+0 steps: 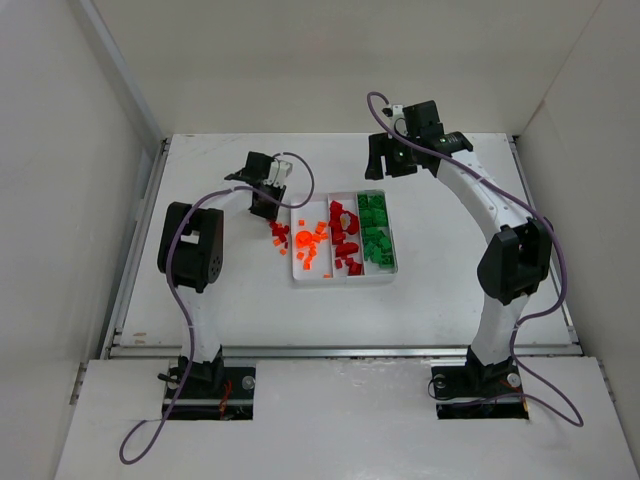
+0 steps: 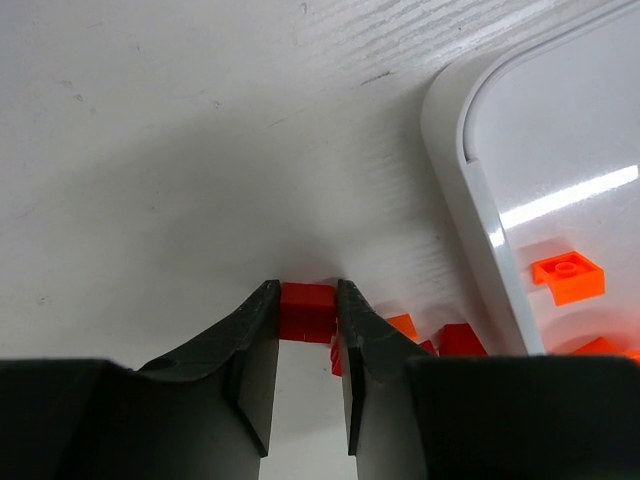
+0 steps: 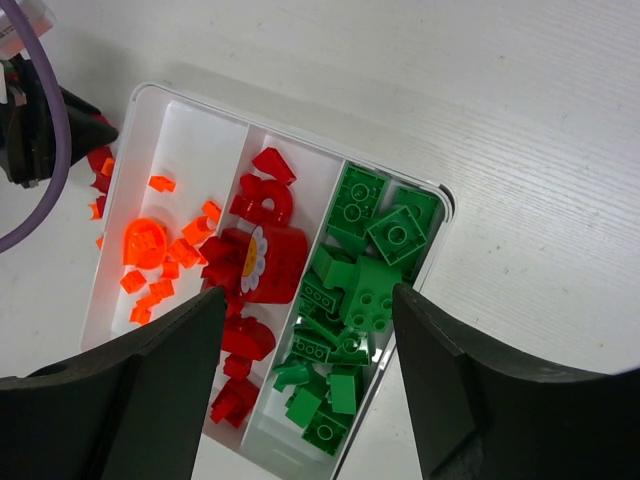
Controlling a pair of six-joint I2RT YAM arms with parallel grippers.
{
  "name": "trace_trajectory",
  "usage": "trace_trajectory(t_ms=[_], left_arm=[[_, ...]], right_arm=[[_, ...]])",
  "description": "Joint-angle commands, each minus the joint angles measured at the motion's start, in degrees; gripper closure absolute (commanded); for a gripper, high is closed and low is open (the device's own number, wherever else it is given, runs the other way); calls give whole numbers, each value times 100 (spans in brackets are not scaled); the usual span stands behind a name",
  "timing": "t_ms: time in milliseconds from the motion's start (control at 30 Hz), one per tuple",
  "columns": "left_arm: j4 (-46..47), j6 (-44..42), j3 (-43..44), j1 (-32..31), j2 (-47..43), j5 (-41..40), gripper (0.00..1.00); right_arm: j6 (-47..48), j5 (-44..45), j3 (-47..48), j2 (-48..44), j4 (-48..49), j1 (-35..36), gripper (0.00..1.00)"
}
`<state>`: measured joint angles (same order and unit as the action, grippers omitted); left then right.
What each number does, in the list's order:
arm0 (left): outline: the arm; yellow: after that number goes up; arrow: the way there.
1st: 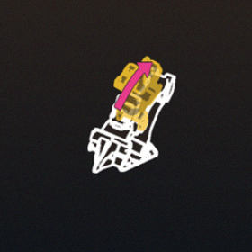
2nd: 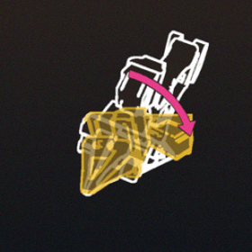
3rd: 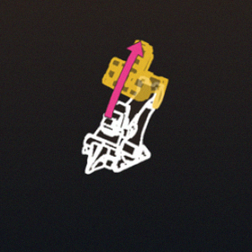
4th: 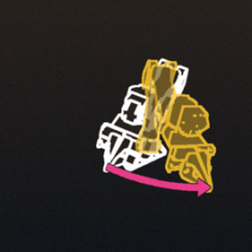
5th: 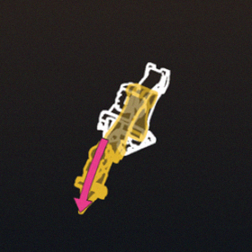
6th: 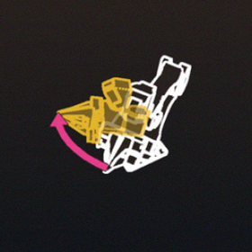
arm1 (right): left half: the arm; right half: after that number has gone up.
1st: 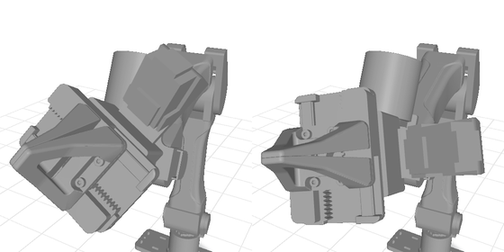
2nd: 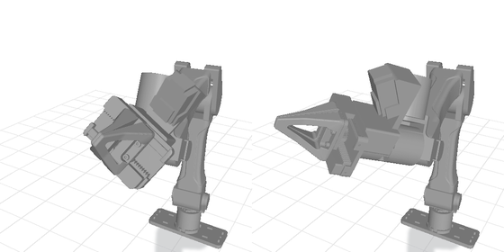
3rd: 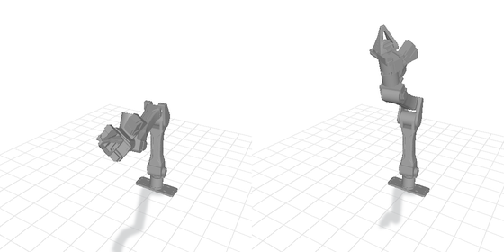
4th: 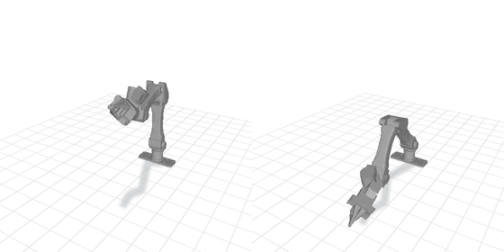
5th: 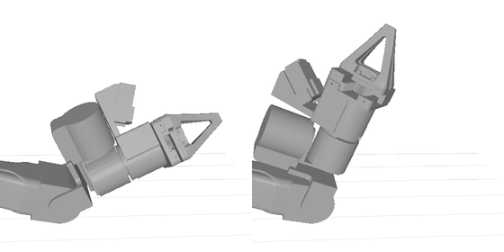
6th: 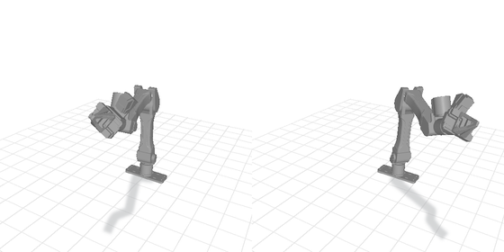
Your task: Sort the legos into containers by color
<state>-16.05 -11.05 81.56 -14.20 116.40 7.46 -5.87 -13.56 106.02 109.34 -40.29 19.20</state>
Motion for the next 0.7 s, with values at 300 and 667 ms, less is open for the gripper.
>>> trace_trajectory(t_ms=[300,667], left_arm=[[-180,-248,485,-732,-1092,-905,100],[-4,-838,220,-2114,-1207,1362,99]], right_arm=[[-37,-76,130,-141,136,13,27],[-143,-76,24,-308,355,13,27]])
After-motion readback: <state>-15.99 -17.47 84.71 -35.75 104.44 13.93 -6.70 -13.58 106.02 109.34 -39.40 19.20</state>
